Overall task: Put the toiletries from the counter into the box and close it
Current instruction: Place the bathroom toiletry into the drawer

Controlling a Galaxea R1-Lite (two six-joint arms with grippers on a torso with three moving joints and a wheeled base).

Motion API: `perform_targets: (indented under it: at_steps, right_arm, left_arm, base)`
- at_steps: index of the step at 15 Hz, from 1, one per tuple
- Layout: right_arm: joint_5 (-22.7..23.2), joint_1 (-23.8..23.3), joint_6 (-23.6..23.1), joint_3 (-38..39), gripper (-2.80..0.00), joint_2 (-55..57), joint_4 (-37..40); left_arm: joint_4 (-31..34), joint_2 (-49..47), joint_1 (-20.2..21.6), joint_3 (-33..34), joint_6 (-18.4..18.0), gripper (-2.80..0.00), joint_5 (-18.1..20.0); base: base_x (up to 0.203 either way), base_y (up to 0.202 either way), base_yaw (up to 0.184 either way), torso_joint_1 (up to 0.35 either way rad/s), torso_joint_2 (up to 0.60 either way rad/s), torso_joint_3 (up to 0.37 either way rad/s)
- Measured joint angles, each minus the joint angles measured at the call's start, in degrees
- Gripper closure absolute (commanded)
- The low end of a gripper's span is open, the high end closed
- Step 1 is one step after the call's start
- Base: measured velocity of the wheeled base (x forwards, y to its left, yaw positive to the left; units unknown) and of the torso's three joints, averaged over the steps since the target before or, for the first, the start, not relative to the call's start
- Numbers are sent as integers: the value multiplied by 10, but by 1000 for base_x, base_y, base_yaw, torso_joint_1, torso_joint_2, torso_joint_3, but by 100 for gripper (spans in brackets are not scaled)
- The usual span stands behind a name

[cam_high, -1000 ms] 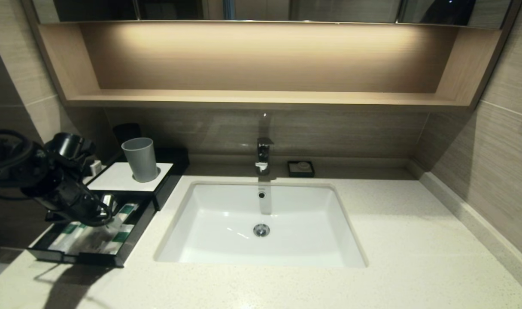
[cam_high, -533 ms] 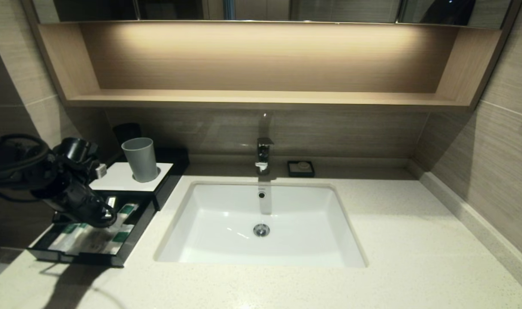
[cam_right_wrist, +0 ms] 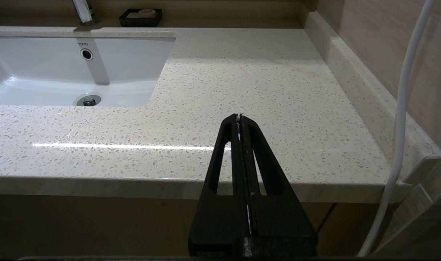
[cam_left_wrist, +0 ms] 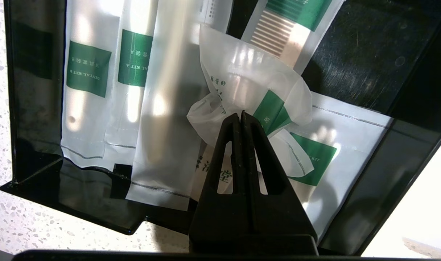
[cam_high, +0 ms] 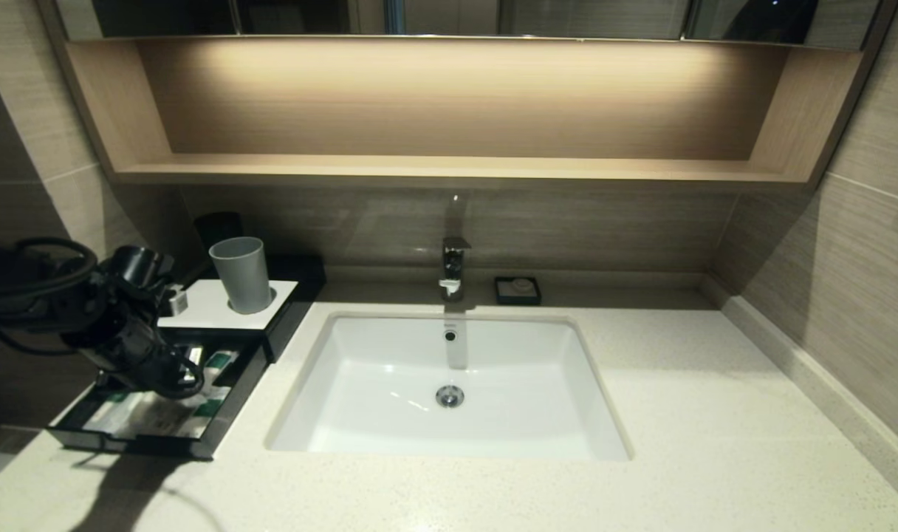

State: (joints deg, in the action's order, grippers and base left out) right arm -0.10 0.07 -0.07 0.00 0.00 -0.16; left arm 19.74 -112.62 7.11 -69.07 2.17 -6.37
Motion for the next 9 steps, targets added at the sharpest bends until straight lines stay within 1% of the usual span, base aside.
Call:
perform_targets:
  at_steps: [9]
  right_arm:
    - [0,0,0,0,0,0,0]
  left_arm:
    - [0,-10,-1,-2,-2,0,-2]
  base:
    - [0,0,0,0,0,0]
